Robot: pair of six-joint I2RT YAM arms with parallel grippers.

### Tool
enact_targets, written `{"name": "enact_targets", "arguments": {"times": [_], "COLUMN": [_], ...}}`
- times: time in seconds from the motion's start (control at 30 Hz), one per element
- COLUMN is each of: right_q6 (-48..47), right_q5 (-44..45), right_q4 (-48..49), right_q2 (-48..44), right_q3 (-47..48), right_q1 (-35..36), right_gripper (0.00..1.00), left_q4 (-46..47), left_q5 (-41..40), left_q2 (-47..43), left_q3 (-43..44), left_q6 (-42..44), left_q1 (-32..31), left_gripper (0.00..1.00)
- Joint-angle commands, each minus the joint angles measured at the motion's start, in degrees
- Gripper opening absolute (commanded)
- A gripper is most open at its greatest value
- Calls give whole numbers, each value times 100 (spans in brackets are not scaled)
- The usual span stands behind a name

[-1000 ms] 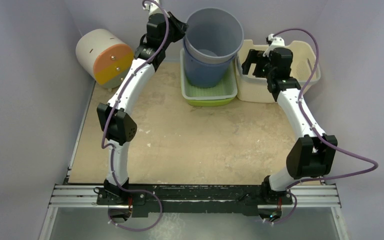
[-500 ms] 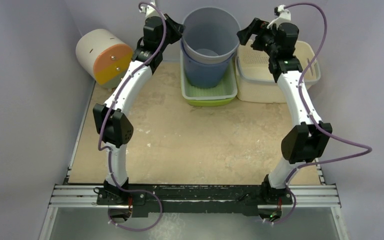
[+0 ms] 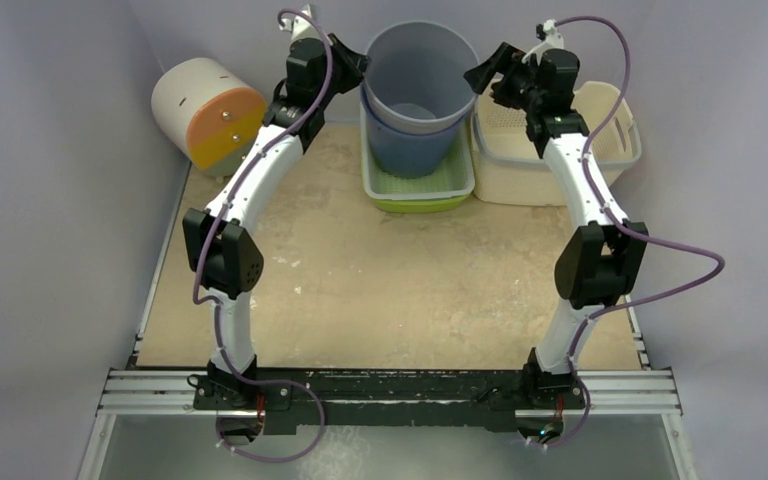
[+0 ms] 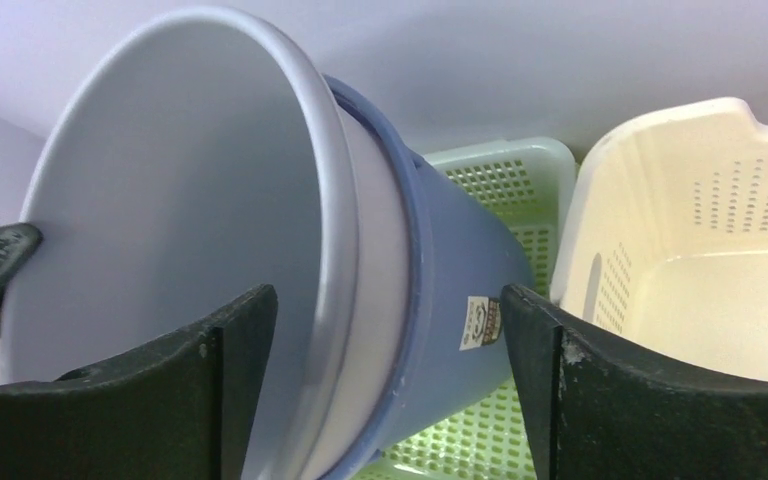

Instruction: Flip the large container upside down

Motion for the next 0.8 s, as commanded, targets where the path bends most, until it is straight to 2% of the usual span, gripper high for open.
{"name": "enact_targets", "arguments": {"times": [0.0, 0.13, 0.47, 0.5, 0.57, 0.63, 0.77], "right_q6": [191, 321, 350, 329, 277, 254, 210], "right_q5": [-311, -658, -940, -943, -948, -939, -966], "right_q4": [439, 486, 378, 354, 318, 326, 373], "right_q2": [-55, 113, 282, 273, 256, 215, 109], "right_q3": [337, 427, 504, 504, 493, 463, 461], "right_q1": [14, 14, 32, 39, 32, 32, 32], "right_gripper": [79, 57, 53, 50, 30, 0, 0], "left_q4": [766, 785, 878, 889, 888, 872, 682], "left_q5": [163, 150, 198, 210, 223, 225, 185], "left_q2": [-594, -683, -809, -820, -838, -875, -940], "left_q3": [-17, -136, -310, -322, -341, -370, -355], "left_q6": [-184, -164, -223, -232, -234, -213, -68], "left_q1": [14, 20, 20, 13, 16, 10, 20], "left_gripper": [0, 0, 0, 0, 0, 0, 0]}}
